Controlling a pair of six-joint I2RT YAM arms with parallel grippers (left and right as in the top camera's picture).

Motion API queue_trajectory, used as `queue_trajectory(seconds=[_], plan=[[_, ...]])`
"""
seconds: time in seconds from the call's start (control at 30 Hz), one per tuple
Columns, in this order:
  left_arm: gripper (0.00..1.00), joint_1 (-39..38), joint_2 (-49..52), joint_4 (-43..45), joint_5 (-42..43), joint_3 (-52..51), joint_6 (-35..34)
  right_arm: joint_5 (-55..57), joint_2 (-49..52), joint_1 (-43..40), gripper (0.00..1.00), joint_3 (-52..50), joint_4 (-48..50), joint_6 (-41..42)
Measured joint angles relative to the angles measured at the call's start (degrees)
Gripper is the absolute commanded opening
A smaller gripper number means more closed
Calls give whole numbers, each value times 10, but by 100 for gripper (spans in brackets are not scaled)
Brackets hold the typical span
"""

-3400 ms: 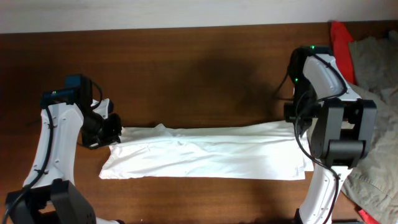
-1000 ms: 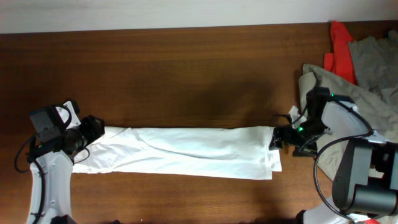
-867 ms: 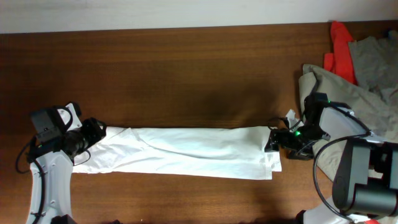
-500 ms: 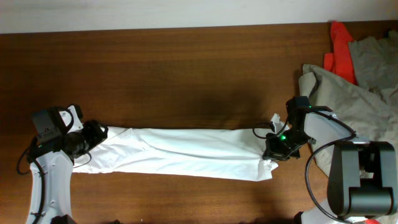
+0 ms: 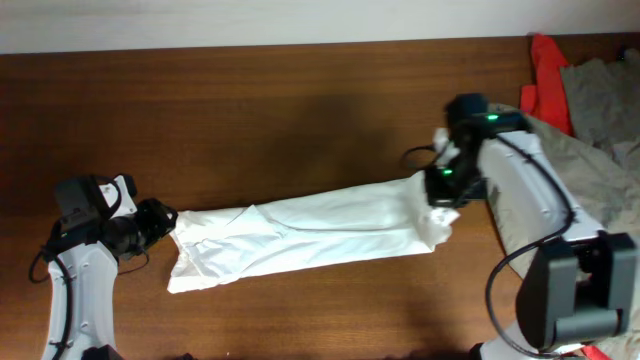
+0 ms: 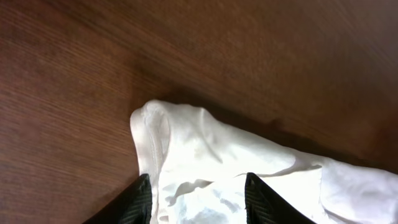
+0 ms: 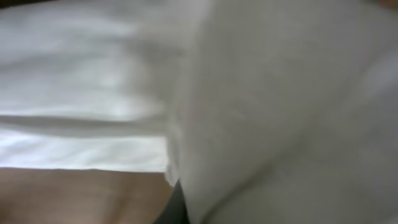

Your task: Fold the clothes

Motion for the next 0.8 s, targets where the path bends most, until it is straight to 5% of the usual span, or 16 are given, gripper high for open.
queue_trajectory(seconds=[0.33, 0.7, 0.8], plan=[[48, 0, 0, -23, 0, 0, 0, -19, 43, 197, 13, 0, 114, 66], [48, 0, 0, -24, 0, 0, 0, -53, 44, 220, 14, 0, 130, 81], [48, 0, 0, -24, 0, 0, 0, -63, 44, 224, 40, 0, 127, 81]])
